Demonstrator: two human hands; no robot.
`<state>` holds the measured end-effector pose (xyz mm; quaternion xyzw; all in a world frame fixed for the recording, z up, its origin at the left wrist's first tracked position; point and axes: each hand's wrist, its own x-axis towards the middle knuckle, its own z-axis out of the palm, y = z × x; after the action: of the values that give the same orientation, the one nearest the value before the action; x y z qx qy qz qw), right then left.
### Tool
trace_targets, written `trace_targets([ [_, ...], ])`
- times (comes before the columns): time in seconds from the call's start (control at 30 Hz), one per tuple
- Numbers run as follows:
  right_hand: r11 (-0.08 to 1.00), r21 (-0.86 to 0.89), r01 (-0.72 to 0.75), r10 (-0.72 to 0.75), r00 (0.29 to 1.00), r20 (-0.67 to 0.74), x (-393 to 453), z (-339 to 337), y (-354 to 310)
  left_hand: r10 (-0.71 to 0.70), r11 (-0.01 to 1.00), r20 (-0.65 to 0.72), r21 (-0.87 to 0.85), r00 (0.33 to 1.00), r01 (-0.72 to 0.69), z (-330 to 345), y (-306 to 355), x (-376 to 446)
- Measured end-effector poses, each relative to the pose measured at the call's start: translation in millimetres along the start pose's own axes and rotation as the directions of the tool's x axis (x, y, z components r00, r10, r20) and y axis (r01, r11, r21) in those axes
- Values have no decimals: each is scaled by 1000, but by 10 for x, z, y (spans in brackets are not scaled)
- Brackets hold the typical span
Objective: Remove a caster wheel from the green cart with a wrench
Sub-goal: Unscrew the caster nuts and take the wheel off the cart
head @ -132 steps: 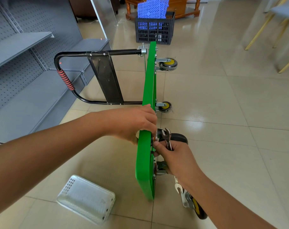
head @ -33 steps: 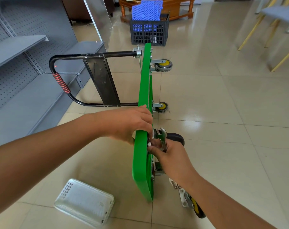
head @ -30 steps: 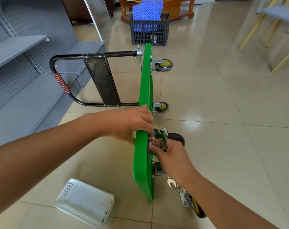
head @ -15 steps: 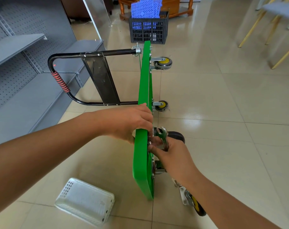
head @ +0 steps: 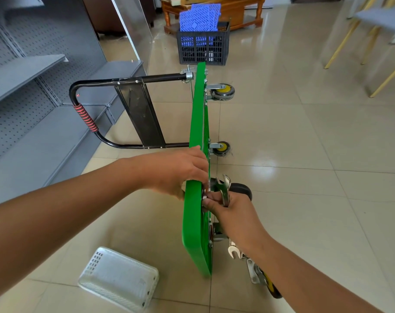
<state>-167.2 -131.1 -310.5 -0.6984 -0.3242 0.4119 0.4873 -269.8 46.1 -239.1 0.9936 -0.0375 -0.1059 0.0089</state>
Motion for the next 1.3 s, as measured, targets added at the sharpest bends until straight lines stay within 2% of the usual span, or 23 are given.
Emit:
trace_targets([
  [0.1,1000,-21,-10,11,999,43,-23,-56,-80,2,1000,-23,9,1000,-1,19,12,-20],
  [0.2,999,-34,-27,28,999,28,-35,-135,-198,-21,999,-131,-33,991,17,124,19,-91],
  [0.33,999,34,-22,23,999,-41,-5,-142,-428,-150,986,-276,-119,949,121,311,-6,-360],
  [0.47,998,-54,43,-39,997,69,92,46,-809,-298,940,-332,-265,895,215,332,-15,-743],
  [0.6,981,-180,68,-36,984,173,261,480,-1230,-423,886,-337,-349,841,305,346,-98,-1180],
  [0.73,981,-182,62,-23,978,208,280,1091,-1317,-537,806,-220,-417,814,420,681,-184,-1602],
  [0.87,989,-151,5,39,958,286,223,1659,-775,-609,720,-111,-494,785,488,1383,-108,-1961],
  [1.03,977,-156,-148,195,912,360,304,2183,455,-651,585,15,-627,759,515,2430,103,-2135],
  [1.17,929,-207,-308,365,861,355,304,2323,1464,-640,512,94,-688,763,514,3157,333,-2075],
  [1.3,891,-259,-372,444,832,333,272,2352,2114,-643,445,227,-666,732,598,3839,422,-1899],
])
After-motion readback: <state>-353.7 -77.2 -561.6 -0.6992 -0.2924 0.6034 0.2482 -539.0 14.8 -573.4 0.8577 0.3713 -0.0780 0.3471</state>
